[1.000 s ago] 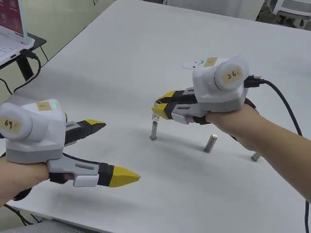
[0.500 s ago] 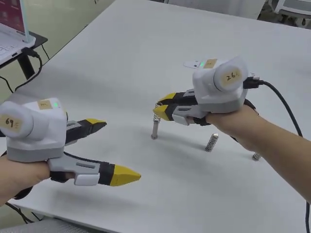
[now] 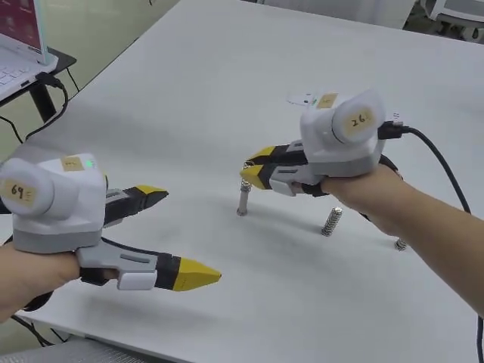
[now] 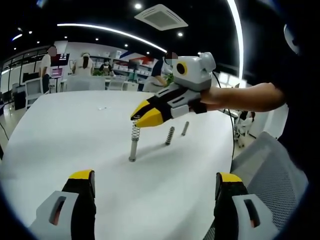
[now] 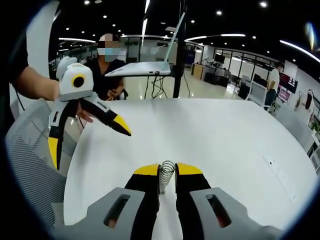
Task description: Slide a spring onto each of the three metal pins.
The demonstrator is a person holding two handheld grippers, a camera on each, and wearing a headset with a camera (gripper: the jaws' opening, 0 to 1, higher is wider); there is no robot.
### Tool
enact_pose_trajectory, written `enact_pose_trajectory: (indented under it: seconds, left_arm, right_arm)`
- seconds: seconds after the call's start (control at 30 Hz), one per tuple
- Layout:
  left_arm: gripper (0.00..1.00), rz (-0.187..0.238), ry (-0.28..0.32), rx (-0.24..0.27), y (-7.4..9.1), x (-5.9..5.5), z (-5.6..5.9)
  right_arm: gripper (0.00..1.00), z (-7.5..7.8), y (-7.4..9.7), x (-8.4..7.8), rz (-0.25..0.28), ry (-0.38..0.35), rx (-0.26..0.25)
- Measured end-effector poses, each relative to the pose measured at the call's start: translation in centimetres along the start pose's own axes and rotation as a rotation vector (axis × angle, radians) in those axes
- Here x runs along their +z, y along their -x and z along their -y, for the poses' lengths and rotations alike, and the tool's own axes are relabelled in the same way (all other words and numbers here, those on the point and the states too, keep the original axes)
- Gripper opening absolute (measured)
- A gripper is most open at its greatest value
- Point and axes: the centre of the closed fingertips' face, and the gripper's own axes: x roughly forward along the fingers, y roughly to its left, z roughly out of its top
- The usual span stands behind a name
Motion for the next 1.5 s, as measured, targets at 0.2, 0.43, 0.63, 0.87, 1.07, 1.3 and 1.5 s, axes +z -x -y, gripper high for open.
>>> enact_pose_trajectory:
  seconds: [0.2,0.43,0.63,0.87,1.07,1.3,1.5]
  left_arm:
    - [0.97,0.0,0.001,0.001,0.0,0.0,0.0]
    - [0.96,-0.005,0.004,0.0,0.0,-0.2,0.1]
    - [0.96,-0.003,0.005,0.0,0.0,-0.2,0.1]
    - [0.96,-0.003,0.005,0.004,0.1,-0.2,0.0]
    - [0.96,-0.001,0.007,0.008,0.1,-0.2,-0.1]
    - [0.96,0.002,0.006,0.006,0.1,0.0,-0.1]
    - [0.96,0.002,0.006,0.007,0.0,0.0,-0.2]
  right_arm:
    - [0.09,0.0,-0.1,-0.2,-0.002,-0.003,0.002]
    - [0.09,-0.1,-0.3,-0.6,-0.011,-0.004,0.003]
    - [0.09,-0.3,-0.7,-1.1,-0.028,-0.002,0.009]
    - [0.09,-0.4,-1.3,-2.6,-0.068,-0.01,0.024]
    - [0.09,-0.8,-1.7,-3.7,-0.104,-0.003,0.042]
    - [0.08,-0.8,-2.5,-4.8,-0.129,-0.001,0.046]
    - [0.08,-0.8,-2.3,-4.9,-0.123,-0.013,0.045]
